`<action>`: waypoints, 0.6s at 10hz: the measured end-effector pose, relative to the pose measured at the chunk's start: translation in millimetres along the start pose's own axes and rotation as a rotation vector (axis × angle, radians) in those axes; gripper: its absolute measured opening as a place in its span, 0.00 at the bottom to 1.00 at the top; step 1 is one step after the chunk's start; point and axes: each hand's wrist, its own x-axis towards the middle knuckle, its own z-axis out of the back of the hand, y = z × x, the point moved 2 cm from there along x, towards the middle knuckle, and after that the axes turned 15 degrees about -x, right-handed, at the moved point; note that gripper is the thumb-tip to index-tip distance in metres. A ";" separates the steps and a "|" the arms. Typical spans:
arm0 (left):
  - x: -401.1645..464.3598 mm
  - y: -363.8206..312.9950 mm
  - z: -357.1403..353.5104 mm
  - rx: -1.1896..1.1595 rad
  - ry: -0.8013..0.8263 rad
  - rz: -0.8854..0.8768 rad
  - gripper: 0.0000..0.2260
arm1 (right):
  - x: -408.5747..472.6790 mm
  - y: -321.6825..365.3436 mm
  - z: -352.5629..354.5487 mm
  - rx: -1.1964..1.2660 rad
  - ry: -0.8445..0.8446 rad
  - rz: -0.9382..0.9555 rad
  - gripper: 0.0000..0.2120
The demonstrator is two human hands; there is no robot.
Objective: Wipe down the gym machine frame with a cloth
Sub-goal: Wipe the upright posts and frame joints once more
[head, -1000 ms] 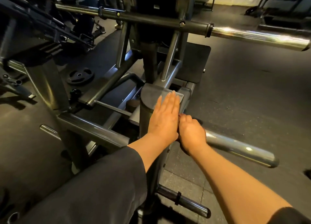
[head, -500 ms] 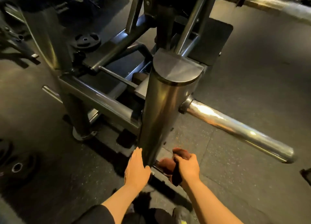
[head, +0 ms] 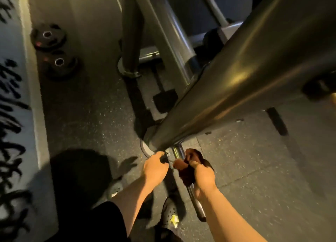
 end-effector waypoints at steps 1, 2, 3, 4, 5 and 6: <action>29.0 25.6 -6.7 -0.066 -0.001 0.005 0.23 | 25.1 -6.2 -25.3 0.031 0.054 0.048 0.12; 65.6 41.6 -7.3 -0.119 0.005 -0.003 0.27 | 67.8 -18.7 -65.6 -0.094 0.012 0.144 0.19; 96.2 47.4 -11.0 -0.162 0.053 -0.059 0.29 | 98.2 -38.1 -95.1 -0.392 -0.048 0.323 0.24; 120.4 49.6 -17.2 -0.193 0.115 -0.090 0.30 | 113.1 -44.2 -103.0 -0.791 -0.170 0.494 0.25; 132.5 57.1 -26.0 -0.207 0.170 -0.074 0.31 | 133.0 -51.8 -102.0 -0.962 -0.231 0.479 0.26; 139.2 66.2 -28.6 -0.212 0.213 -0.064 0.32 | 132.1 -41.9 -102.4 -0.816 -0.202 0.312 0.22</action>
